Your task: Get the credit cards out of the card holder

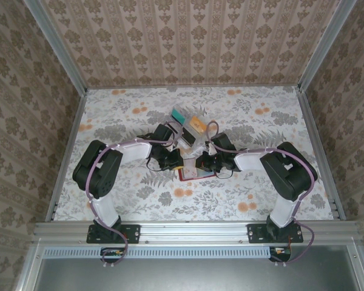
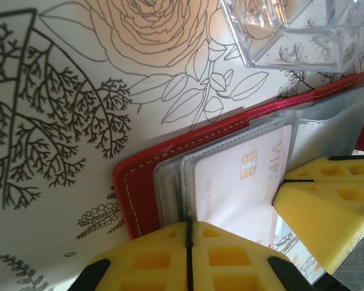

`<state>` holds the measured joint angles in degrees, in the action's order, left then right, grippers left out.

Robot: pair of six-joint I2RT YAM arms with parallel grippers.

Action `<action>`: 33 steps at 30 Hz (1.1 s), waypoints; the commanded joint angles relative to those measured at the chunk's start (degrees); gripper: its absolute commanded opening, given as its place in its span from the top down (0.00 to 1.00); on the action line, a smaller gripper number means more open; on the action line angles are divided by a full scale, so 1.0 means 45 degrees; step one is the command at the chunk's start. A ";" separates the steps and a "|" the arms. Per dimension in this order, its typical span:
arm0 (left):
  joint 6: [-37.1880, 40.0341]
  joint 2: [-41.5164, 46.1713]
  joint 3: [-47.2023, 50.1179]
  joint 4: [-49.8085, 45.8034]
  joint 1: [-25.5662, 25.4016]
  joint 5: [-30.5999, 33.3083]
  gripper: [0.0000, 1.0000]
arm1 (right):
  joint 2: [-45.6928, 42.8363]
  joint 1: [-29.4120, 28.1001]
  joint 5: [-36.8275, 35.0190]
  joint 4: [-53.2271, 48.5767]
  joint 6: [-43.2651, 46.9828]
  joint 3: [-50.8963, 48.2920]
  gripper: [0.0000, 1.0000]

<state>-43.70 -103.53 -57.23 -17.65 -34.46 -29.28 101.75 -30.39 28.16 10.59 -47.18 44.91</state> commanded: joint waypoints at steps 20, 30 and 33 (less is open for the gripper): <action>0.0370 -0.0532 0.0275 -0.1030 0.0060 0.0881 0.90 | -0.0874 0.0384 -0.1048 0.0246 0.0115 -0.0935 0.98; 0.0744 0.0498 -0.0354 -0.1897 0.0060 0.1318 0.90 | -0.1002 0.0386 -0.0401 0.0368 -0.0043 -0.0804 0.88; 0.0837 0.1132 -0.0391 -0.1727 0.0060 0.1175 0.91 | -0.1030 0.0383 -0.0335 0.0337 -0.0032 -0.0743 0.84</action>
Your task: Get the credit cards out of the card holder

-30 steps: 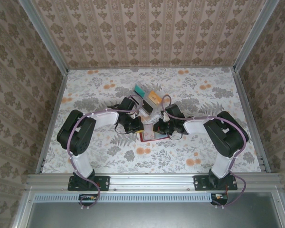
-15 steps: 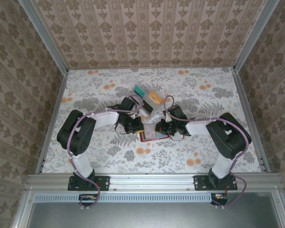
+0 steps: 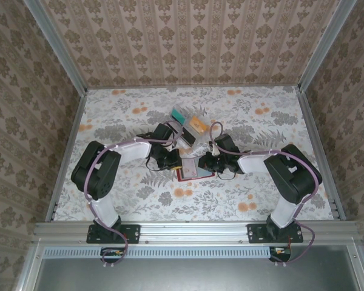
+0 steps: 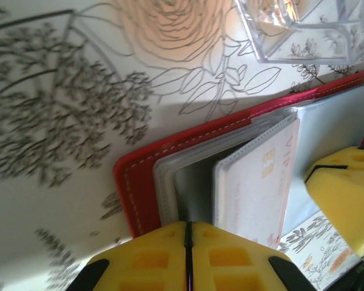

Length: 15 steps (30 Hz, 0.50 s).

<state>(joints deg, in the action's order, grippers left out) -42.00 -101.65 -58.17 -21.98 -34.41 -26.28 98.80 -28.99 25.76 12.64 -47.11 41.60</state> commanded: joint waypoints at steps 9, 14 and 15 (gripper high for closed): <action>-0.0209 0.0378 0.0302 0.0589 0.0030 -0.0327 0.95 | 0.0099 0.0082 0.0927 0.0352 -0.0527 0.0155 0.71; -0.0269 -0.0287 0.0290 0.0758 -0.0009 -0.0527 0.95 | 0.0470 0.0066 0.1268 0.0297 -0.0429 0.0422 0.71; -0.0286 -0.0441 0.0321 0.0762 -0.0009 -0.0489 0.95 | 0.0546 0.0072 0.1313 0.0361 -0.0429 0.0426 0.71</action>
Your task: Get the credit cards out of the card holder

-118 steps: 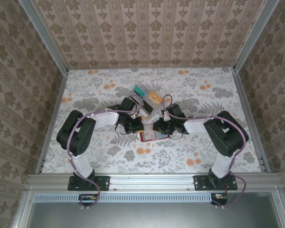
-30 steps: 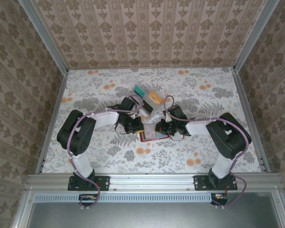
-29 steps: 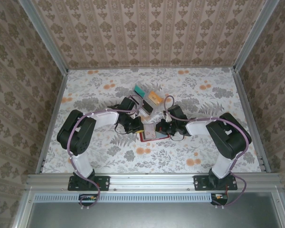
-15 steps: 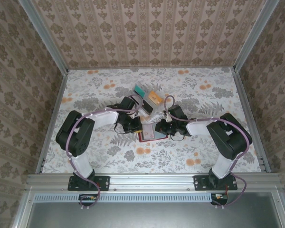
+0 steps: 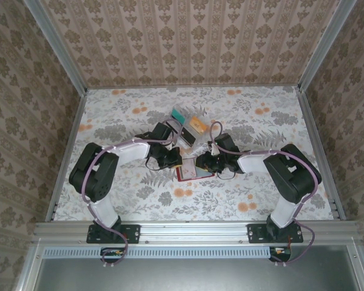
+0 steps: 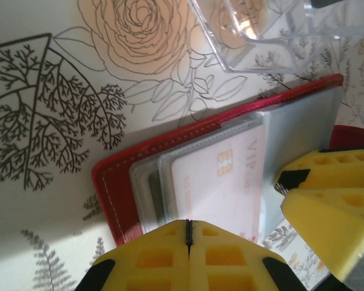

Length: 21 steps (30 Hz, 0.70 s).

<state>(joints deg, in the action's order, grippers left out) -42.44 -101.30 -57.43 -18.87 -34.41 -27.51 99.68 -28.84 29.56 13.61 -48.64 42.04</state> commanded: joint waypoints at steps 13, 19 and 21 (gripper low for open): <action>-0.0139 -0.0871 0.0379 -0.0234 -0.0009 0.0165 0.96 | 0.0771 0.0003 0.0894 0.0516 -0.0099 0.0482 0.77; -0.0114 -0.0815 0.0430 -0.0334 -0.0009 0.0292 0.96 | -0.0531 -0.0056 -0.1042 -0.0682 0.0341 0.0211 0.80; -0.0138 -0.0791 0.0438 -0.0337 -0.0009 0.0331 0.96 | -0.1189 -0.0142 -0.1858 -0.1363 0.0724 0.0235 0.79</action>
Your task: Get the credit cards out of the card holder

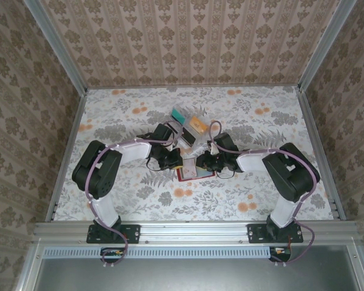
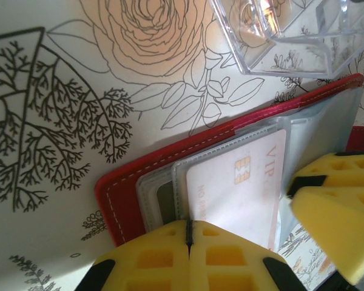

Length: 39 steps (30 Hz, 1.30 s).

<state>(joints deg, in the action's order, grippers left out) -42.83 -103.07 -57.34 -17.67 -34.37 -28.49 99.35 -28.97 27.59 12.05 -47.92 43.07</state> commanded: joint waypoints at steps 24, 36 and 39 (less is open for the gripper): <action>-0.0052 -0.0456 0.0577 -0.0599 -0.0018 0.0598 0.96 | 0.0421 -0.0637 -0.0829 -0.1634 0.0654 0.0899 0.73; -0.0066 -0.0553 0.0574 -0.0579 -0.0038 0.0479 0.96 | 0.0726 -0.0632 0.0489 -0.0086 0.0320 0.0683 0.81; -0.0085 -0.0592 0.0563 -0.0523 -0.0057 0.0433 0.96 | 0.0760 -0.0632 0.0577 0.0018 0.0328 0.0682 0.82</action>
<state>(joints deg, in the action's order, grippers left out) -42.85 -103.07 -56.97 -17.10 -34.37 -28.58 101.97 -31.40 27.00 8.75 -45.58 46.65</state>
